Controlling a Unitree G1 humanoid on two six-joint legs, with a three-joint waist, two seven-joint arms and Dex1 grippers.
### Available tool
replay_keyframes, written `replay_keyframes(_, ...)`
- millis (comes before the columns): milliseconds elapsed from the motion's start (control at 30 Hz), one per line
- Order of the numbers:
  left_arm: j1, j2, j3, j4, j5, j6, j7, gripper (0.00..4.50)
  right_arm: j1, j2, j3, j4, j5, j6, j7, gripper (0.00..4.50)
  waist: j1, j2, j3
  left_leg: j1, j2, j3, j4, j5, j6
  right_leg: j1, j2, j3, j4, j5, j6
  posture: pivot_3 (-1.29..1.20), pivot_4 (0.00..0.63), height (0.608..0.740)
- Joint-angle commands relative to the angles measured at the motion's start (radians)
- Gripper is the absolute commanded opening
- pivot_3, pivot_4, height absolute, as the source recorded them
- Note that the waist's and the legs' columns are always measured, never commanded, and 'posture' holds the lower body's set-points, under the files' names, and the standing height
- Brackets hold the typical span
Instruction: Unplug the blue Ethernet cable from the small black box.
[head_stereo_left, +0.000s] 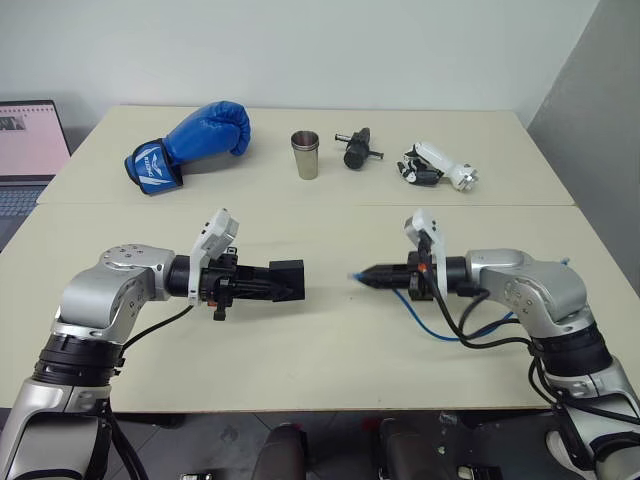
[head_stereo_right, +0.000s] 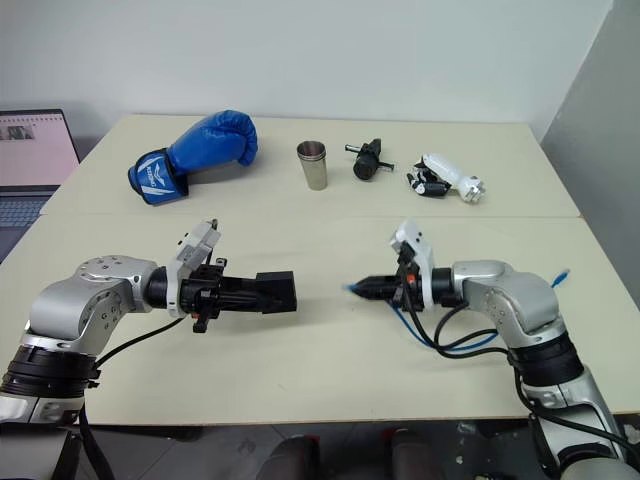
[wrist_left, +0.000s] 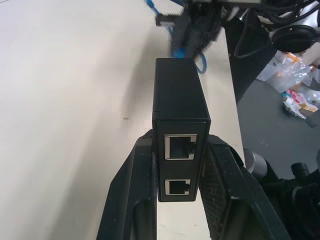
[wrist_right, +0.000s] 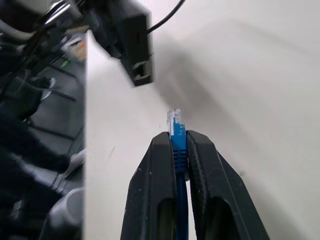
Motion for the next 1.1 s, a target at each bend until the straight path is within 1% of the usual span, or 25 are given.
replay_keyframes(33, -0.001, -0.037, 0.045, -0.025, 0.025, -0.05, 0.089, 0.79, -0.092, 0.043, -0.045, 0.293, -0.264, -0.382, -0.268, 0.06, 0.0, 0.0, 0.0, 0.0, 0.0, 0.0, 0.0, 0.0, 0.0, 0.0, 0.0, 0.0, 0.0, 0.0, 0.0, 0.0, 0.15, 0.74)
replay_keyframes(100, 0.002, -0.061, 0.048, -0.029, 0.038, -0.072, 0.125, 0.79, -0.142, 0.07, -0.056, 0.469, -0.347, -0.518, -0.377, 0.06, 0.0, 0.0, 0.0, 0.0, 0.0, 0.001, 0.001, 0.0, 0.0, 0.0, 0.0, 0.001, 0.0, 0.0, 0.0, 0.0, 0.15, 0.74)
replay_keyframes(167, 0.005, -0.077, 0.047, -0.047, 0.039, -0.071, 0.145, 0.79, -0.182, 0.091, -0.051, 0.614, -0.391, -0.606, -0.398, 0.06, 0.0, 0.0, 0.0, 0.0, 0.0, 0.002, 0.0, 0.0, 0.0, -0.001, -0.001, 0.002, 0.0, 0.001, 0.001, 0.0, 0.15, 0.74)
replay_keyframes(233, 0.014, -0.076, 0.037, -0.069, 0.047, -0.079, 0.149, 0.79, -0.206, 0.113, -0.056, 0.691, -0.404, -0.633, -0.396, 0.06, -0.001, 0.0, 0.0, -0.001, 0.0, 0.002, 0.0, 0.0, 0.0, -0.001, -0.001, 0.001, 0.0, 0.0, 0.0, 0.0, 0.15, 0.74)
replay_keyframes(300, 0.02, -0.077, 0.036, -0.079, 0.049, -0.083, 0.155, 0.79, -0.216, 0.131, -0.071, 0.718, -0.398, -0.63, -0.378, 0.76, -0.002, 0.0, 0.0, -0.001, 0.0, 0.003, -0.001, 0.0, 0.0, -0.001, -0.001, 0.002, 0.0, 0.0, 0.0, 0.0, 0.15, 0.74)
replay_keyframes(333, 0.023, -0.078, 0.038, -0.084, 0.049, -0.083, 0.16, 0.79, -0.215, 0.136, -0.076, 0.719, -0.396, -0.625, -0.366, 0.94, -0.002, 0.0, 0.0, -0.001, 0.0, 0.003, -0.001, 0.0, 0.0, -0.001, -0.001, 0.003, 0.0, 0.0, -0.001, 0.0, 0.15, 0.74)
replay_keyframes(367, 0.027, -0.08, 0.041, -0.089, 0.049, -0.084, 0.167, 0.79, -0.208, 0.139, -0.08, 0.704, -0.386, -0.608, -0.349, 1.11, -0.002, 0.0, 0.0, -0.002, 0.0, 0.004, -0.001, 0.0, 0.0, -0.001, -0.001, 0.003, 0.0, 0.0, -0.001, 0.0, 0.15, 0.74)
replay_keyframes(400, 0.029, -0.082, 0.043, -0.091, 0.05, -0.085, 0.172, 0.79, -0.202, 0.142, -0.085, 0.692, -0.378, -0.592, -0.338, 1.44, -0.002, 0.001, 0.001, -0.002, 0.0, 0.004, -0.001, 0.0, 0.0, -0.002, -0.001, 0.003, 0.0, 0.0, -0.001, 0.0, 0.15, 0.74)
replay_keyframes(467, 0.038, -0.085, 0.045, -0.099, 0.055, -0.092, 0.186, 0.79, -0.18, 0.137, -0.086, 0.647, -0.372, -0.561, -0.312, 1.79, -0.002, 0.001, 0.001, -0.002, 0.0, 0.004, -0.001, 0.0, 0.0, -0.002, -0.001, 0.003, 0.0, 0.0, -0.001, 0.0, 0.15, 0.74)
replay_keyframes(533, 0.044, -0.088, 0.052, -0.104, 0.055, -0.093, 0.205, 0.79, -0.16, 0.131, -0.099, 0.583, -0.358, -0.515, -0.298, 2.3, -0.002, 0.001, 0.001, -0.002, 0.0, 0.004, 0.0, 0.0, 0.0, -0.002, -0.002, 0.003, 0.0, 0.0, -0.001, 0.0, 0.15, 0.74)
replay_keyframes(567, 0.046, -0.091, 0.057, -0.103, 0.057, -0.097, 0.217, 0.79, -0.15, 0.125, -0.105, 0.545, -0.35, -0.497, -0.289, 2.65, -0.001, 0.001, 0.001, -0.002, 0.0, 0.004, 0.0, 0.0, 0.0, -0.001, -0.002, 0.003, 0.0, 0.0, -0.001, 0.0, 0.15, 0.74)
replay_keyframes(600, 0.048, -0.095, 0.064, -0.095, 0.07, -0.116, 0.239, 0.79, -0.137, 0.11, -0.101, 0.485, -0.335, -0.465, -0.255, 2.83, -0.001, 0.001, 0.001, -0.002, 0.0, 0.003, 0.0, 0.0, 0.0, -0.001, -0.002, 0.002, 0.001, 0.0, -0.001, 0.0, 0.15, 0.74)
replay_keyframes(667, 0.048, -0.105, 0.078, -0.075, 0.094, -0.151, 0.284, 0.79, -0.111, 0.083, -0.085, 0.384, -0.322, -0.424, -0.192, 3.38, 0.0, 0.001, 0.001, -0.002, 0.0, 0.002, 0.0, 0.0, 0.0, -0.001, -0.002, 0.002, 0.001, 0.0, -0.001, 0.0, 0.15, 0.74)
replay_keyframes(700, 0.048, -0.111, 0.084, -0.066, 0.103, -0.165, 0.303, 0.79, -0.1, 0.071, -0.076, 0.345, -0.32, -0.411, -0.167, 3.59, 0.001, 0.001, 0.001, -0.002, 0.0, 0.001, 0.0, 0.0, 0.0, -0.001, -0.001, 0.002, 0.001, 0.0, -0.001, 0.0, 0.15, 0.74)
replay_keyframes(733, 0.048, -0.126, 0.102, -0.045, 0.124, -0.193, 0.351, 0.79, -0.078, 0.047, -0.052, 0.27, -0.31, -0.407, -0.108, 3.89, 0.001, 0.001, 0.001, -0.002, 0.0, 0.001, 0.0, 0.0, 0.0, -0.001, -0.001, 0.002, 0.001, 0.0, -0.001, 0.0, 0.15, 0.74)
replay_keyframes(800, 0.052, -0.151, 0.133, -0.01, 0.157, -0.237, 0.428, 0.79, -0.047, 0.016, -0.02, 0.15, -0.284, -0.394, -0.02, 4.31, 0.002, 0.001, 0.001, -0.002, -0.001, 0.001, 0.001, 0.0, 0.0, -0.001, -0.001, 0.001, 0.001, 0.0, 0.0, 0.0, 0.15, 0.74)
replay_keyframes(867, 0.068, -0.195, 0.177, 0.048, 0.218, -0.323, 0.561, 0.79, -0.03, 0.012, 0.012, 0.028, -0.243, -0.356, 0.036, 4.39, -0.001, 0.001, 0.001, -0.002, 0.0, 0.001, 0.001, 0.0, 0.0, -0.001, -0.001, 0.001, 0.0, 0.0, 0.0, 0.0, 0.15, 0.74)
replay_keyframes(933, 0.08, -0.232, 0.205, 0.098, 0.28, -0.408, 0.678, 0.79, -0.026, 0.018, 0.037, -0.04, -0.223, -0.324, 0.06, 4.39, -0.007, 0.001, 0.001, -0.001, 0.0, -0.001, 0.001, 0.0, 0.0, -0.001, -0.001, 0.002, 0.001, 0.0, 0.0, 0.0, 0.15, 0.74)
replay_keyframes(1033, 0.108, -0.274, 0.233, 0.157, 0.34, -0.488, 0.8, 0.79, -0.035, 0.04, 0.062, -0.088, -0.204, -0.277, 0.067, 4.39, -0.006, 0.001, 0.001, -0.001, 0.0, -0.004, 0.001, 0.0, 0.0, 0.0, -0.001, 0.001, 0.001, 0.0, 0.0, 0.0, 0.15, 0.74)
replay_keyframes(1100, 0.13, -0.293, 0.243, 0.182, 0.355, -0.514, 0.843, 0.79, -0.046, 0.053, 0.072, -0.098, -0.197, -0.256, 0.069, 4.39, -0.002, 0.001, 0.001, -0.001, -0.001, -0.005, 0.002, 0.0, 0.0, 0.0, -0.002, 0.001, 0.001, 0.0, 0.0, 0.0, 0.15, 0.74)
